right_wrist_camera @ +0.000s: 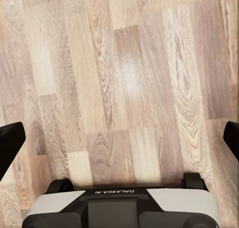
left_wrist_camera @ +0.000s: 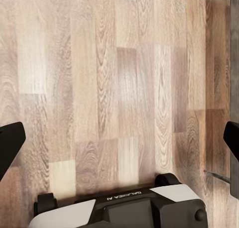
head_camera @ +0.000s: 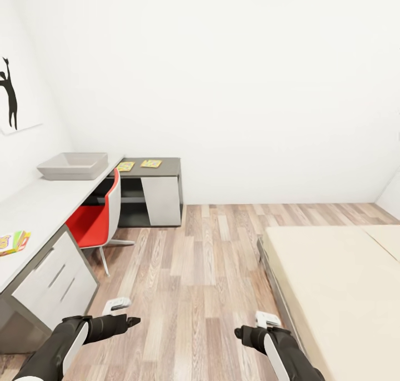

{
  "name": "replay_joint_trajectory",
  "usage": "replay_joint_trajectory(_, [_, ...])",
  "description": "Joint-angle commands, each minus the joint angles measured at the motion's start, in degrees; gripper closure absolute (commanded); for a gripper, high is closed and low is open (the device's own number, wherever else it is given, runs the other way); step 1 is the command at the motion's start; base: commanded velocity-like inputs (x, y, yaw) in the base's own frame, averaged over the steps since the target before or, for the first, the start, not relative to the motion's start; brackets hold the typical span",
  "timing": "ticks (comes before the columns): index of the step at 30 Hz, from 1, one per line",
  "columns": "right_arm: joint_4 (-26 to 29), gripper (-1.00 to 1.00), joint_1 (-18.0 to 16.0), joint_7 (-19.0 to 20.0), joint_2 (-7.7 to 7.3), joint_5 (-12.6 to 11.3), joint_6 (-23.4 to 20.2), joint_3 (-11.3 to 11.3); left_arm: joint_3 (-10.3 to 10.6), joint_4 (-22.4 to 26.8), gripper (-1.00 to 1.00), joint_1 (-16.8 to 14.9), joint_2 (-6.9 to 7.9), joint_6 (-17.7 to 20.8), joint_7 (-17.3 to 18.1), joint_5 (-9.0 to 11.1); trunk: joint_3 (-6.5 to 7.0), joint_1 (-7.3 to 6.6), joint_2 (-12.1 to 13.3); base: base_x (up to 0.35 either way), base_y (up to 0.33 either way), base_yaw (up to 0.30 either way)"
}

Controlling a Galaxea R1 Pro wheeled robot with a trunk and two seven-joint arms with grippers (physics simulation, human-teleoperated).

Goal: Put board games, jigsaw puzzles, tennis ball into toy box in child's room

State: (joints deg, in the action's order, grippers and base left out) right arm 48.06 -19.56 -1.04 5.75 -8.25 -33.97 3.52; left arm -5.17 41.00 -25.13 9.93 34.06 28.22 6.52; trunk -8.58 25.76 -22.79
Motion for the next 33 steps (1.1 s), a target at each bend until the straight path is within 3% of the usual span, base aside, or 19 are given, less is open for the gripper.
replay_joint_trajectory(1, [0.1,-1.0,0.0,-0.1,0.05,-0.4,-0.3,0.2,-0.1,0.0,-1.0,0.0,0.0,0.5,0.0,0.5,-0.12,0.02,-0.1,-0.103,-0.062,0.0])
replay_joint_trajectory(18, [0.1,-1.0,0.0,-0.2,0.14,-0.4,-0.3,0.1,-0.1,0.0,-1.0,0.0,0.0,0.5,0.1,0.6,-0.12,0.02,-0.1,-0.087,-0.08,0.018])
replay_joint_trajectory(33, [0.1,-1.0,0.0,-0.2,0.14,-0.4,-0.3,0.0,-0.1,0.0,-1.0,0.0,-0.03,0.5,0.0,0.6,-0.39,0.02,-0.1,-0.055,-0.042,0.155])
